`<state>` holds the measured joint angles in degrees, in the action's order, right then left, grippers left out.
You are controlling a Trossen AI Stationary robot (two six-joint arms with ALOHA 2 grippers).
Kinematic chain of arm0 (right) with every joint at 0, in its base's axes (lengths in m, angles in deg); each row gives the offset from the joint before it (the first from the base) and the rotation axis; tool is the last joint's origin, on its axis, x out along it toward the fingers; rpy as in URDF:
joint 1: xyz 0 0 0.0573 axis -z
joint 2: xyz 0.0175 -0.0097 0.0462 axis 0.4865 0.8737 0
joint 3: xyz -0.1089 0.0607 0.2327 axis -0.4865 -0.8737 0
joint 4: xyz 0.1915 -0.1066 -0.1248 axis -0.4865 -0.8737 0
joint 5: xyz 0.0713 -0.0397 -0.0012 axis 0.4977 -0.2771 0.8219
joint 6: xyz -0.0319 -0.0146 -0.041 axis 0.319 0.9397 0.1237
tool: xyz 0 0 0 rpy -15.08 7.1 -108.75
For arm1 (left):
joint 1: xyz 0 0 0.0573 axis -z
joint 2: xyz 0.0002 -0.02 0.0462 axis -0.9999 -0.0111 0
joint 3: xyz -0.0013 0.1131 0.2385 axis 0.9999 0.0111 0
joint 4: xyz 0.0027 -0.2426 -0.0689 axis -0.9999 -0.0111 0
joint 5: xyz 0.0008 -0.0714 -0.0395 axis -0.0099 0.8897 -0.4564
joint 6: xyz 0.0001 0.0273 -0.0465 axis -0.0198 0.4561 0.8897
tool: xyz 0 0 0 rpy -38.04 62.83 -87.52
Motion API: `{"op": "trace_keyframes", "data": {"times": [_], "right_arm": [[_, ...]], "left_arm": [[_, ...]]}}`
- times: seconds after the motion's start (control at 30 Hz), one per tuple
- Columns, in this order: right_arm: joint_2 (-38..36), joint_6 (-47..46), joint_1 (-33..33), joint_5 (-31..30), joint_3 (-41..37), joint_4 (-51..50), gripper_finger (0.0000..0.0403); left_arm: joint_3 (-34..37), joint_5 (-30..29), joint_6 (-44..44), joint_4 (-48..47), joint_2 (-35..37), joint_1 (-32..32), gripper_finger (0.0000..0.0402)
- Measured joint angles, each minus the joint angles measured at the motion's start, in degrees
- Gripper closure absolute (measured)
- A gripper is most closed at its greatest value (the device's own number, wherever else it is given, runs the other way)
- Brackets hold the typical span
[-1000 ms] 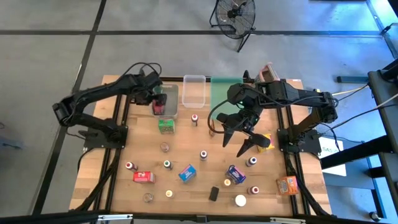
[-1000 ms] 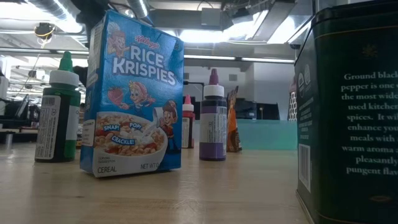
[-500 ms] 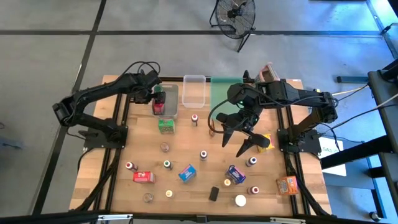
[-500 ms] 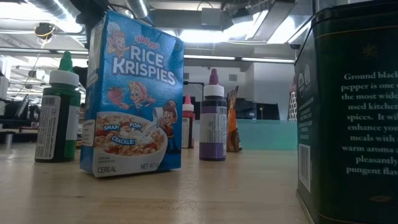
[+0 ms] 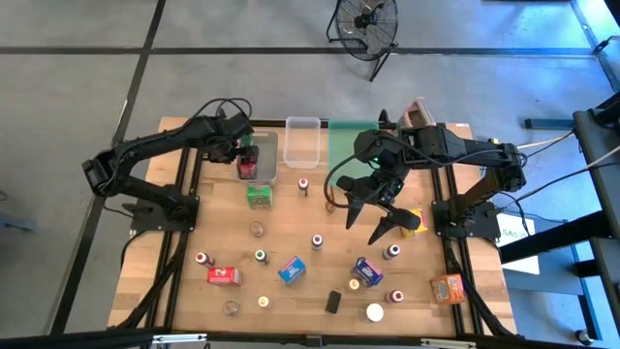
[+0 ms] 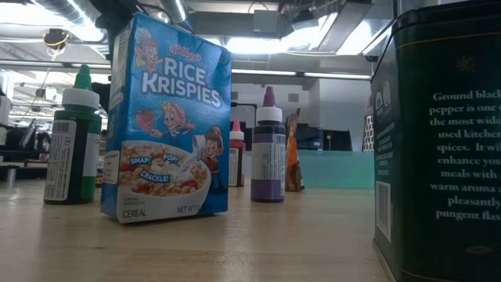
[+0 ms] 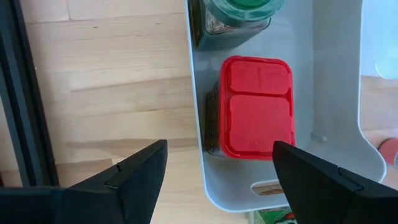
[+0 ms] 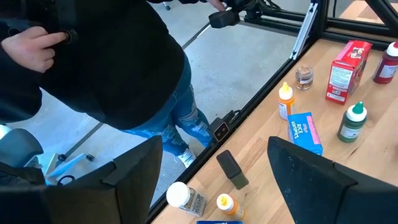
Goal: Pick & Place Kitchen Items
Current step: Put the red seasoning can into the gray bin
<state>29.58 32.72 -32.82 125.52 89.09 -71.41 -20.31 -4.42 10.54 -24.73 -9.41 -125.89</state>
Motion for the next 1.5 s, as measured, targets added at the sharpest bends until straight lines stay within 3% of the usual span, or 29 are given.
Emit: {"op": "trace_keyframes", "data": {"times": [0.3,1.2,1.5], "right_arm": [[0.00,0.24,-0.02,0.00,-0.01,0.00,0.0110],[0.00,0.26,-0.02,0.04,0.00,0.00,0.0110],[0.00,0.28,-0.02,0.04,0.00,0.00,0.0110]], "left_arm": [[0.00,-2.93,-0.33,-0.92,0.00,0.19,0.0116],[0.00,-2.64,0.00,-0.98,-0.01,2.75,0.0116],[0.00,-5.31,0.02,-0.98,-0.54,2.68,0.0116]]}}
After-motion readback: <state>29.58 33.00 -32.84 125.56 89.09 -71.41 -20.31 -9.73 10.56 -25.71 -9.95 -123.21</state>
